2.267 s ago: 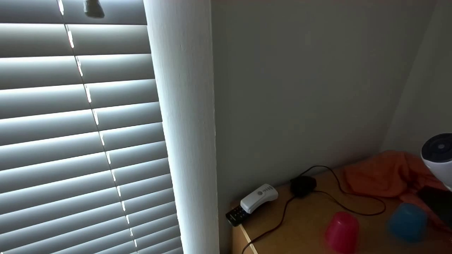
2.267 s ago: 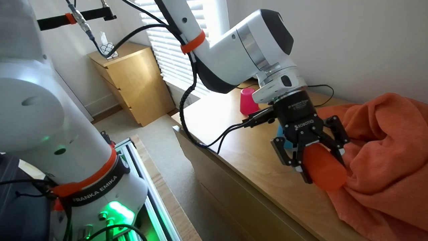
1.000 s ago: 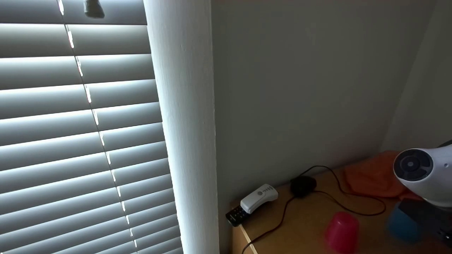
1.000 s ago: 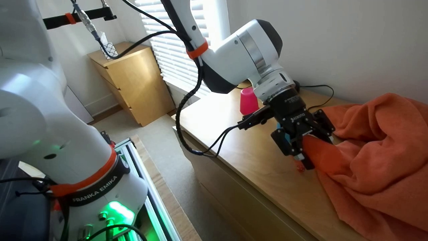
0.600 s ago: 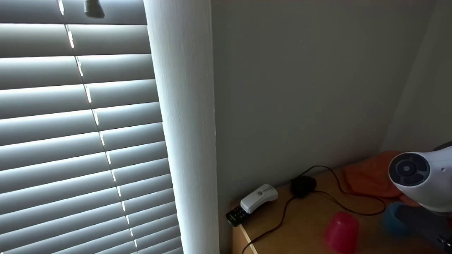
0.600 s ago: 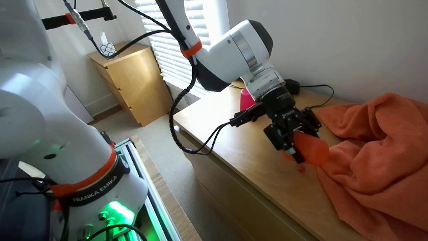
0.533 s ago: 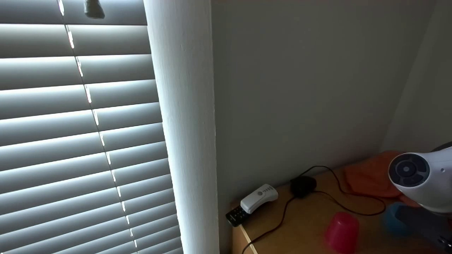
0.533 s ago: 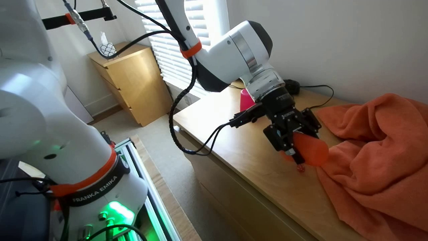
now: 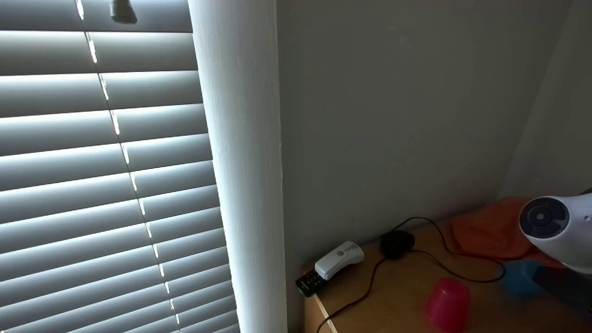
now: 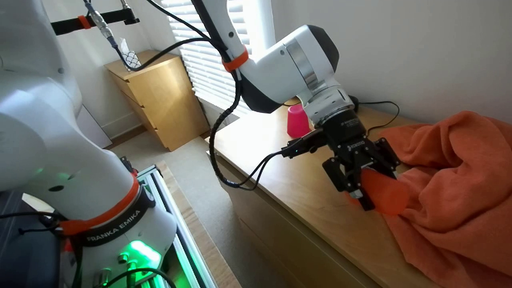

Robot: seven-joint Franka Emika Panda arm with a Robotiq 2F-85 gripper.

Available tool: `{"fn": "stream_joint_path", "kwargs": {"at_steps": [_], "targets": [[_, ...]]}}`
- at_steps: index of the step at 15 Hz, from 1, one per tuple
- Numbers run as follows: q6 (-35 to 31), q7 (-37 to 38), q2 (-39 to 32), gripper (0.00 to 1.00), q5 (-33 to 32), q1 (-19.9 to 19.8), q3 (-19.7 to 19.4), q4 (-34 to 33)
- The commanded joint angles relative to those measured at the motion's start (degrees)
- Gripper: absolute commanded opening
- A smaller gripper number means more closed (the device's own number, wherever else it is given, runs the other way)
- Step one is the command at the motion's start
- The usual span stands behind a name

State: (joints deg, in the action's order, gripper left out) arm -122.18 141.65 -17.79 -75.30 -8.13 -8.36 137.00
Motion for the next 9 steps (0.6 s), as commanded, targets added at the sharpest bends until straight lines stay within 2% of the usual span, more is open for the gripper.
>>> {"fn": "stream_joint_path", "kwargs": {"at_steps": [1,5,9], "targets": [[-2.1,-0.9,-0.1,0.48,2.6,-1.8,0.0,-1.4],[-3.8,-0.9,-0.3,0.48,3.8,-1.8,0.2,-2.6],[-1.6,-0.9,0.5,0.48,2.6,-0.3,0.6,-1.2]]}}
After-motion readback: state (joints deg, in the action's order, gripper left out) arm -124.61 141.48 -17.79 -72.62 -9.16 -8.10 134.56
